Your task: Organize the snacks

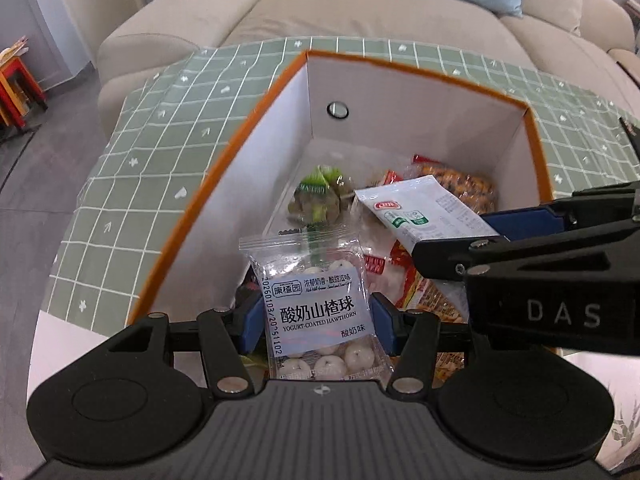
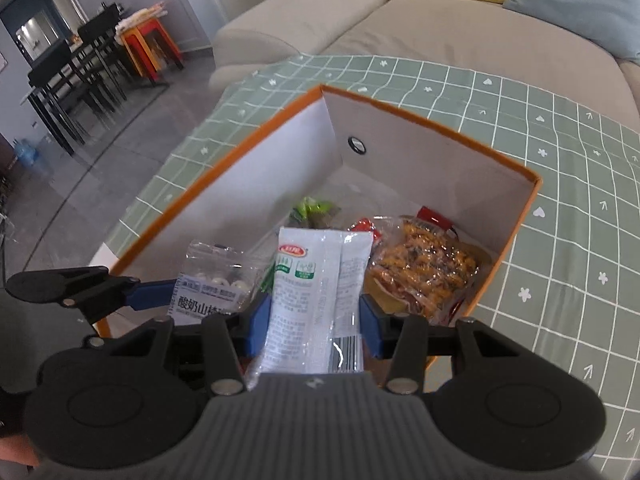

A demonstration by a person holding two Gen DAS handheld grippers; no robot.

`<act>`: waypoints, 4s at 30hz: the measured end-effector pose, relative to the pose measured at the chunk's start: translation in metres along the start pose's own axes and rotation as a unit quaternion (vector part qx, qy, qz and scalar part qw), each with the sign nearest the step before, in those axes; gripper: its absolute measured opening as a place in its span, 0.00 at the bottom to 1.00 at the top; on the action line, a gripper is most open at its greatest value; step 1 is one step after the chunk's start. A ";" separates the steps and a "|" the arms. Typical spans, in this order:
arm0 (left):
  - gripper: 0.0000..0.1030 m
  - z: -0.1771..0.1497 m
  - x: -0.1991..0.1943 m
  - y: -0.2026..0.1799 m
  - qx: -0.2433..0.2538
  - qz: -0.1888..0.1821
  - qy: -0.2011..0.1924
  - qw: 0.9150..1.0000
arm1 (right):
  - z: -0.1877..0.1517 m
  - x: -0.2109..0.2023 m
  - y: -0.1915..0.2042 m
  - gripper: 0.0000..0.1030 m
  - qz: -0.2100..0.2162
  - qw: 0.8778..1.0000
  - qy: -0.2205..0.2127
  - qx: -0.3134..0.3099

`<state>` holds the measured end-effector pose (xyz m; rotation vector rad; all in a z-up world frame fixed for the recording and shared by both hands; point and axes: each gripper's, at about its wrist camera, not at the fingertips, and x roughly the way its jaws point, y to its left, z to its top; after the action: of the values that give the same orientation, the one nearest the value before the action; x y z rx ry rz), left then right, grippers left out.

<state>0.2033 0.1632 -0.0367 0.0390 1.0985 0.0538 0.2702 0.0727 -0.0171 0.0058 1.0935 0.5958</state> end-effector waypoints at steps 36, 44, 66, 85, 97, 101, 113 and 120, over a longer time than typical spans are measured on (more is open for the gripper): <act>0.85 -0.049 -0.181 -0.059 -0.029 0.016 -0.297 0.954 | -0.069 -0.190 -0.019 0.82 -0.060 0.974 -0.211 -0.058; 0.86 -0.079 -0.188 -0.088 -0.055 0.027 -0.305 0.950 | -0.144 -0.232 -0.015 0.88 -0.133 0.951 -0.263 -0.096; 0.86 -0.124 -0.138 -0.121 -0.056 0.040 -0.212 0.975 | -0.214 -0.206 -0.042 0.88 -0.194 0.952 -0.234 -0.038; 0.86 -0.122 -0.140 -0.125 -0.053 0.046 -0.212 0.975 | -0.216 -0.207 -0.039 0.88 -0.192 0.952 -0.235 -0.039; 0.86 -0.122 -0.140 -0.125 -0.054 0.047 -0.211 0.975 | -0.217 -0.207 -0.039 0.89 -0.193 0.952 -0.233 -0.039; 0.86 -0.122 -0.141 -0.124 -0.053 0.046 -0.212 0.975 | -0.217 -0.206 -0.039 0.89 -0.194 0.952 -0.233 -0.039; 0.86 -0.121 -0.142 -0.123 -0.048 0.050 -0.214 0.974 | -0.219 -0.207 -0.039 0.90 -0.196 0.951 -0.237 -0.038; 0.86 -0.120 -0.141 -0.122 -0.045 0.050 -0.211 0.975 | -0.219 -0.208 -0.042 0.91 -0.195 0.951 -0.237 -0.034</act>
<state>0.0350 0.0327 0.0272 0.0230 0.6664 0.1785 0.0401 -0.1188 0.0395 -0.1186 0.5815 0.2523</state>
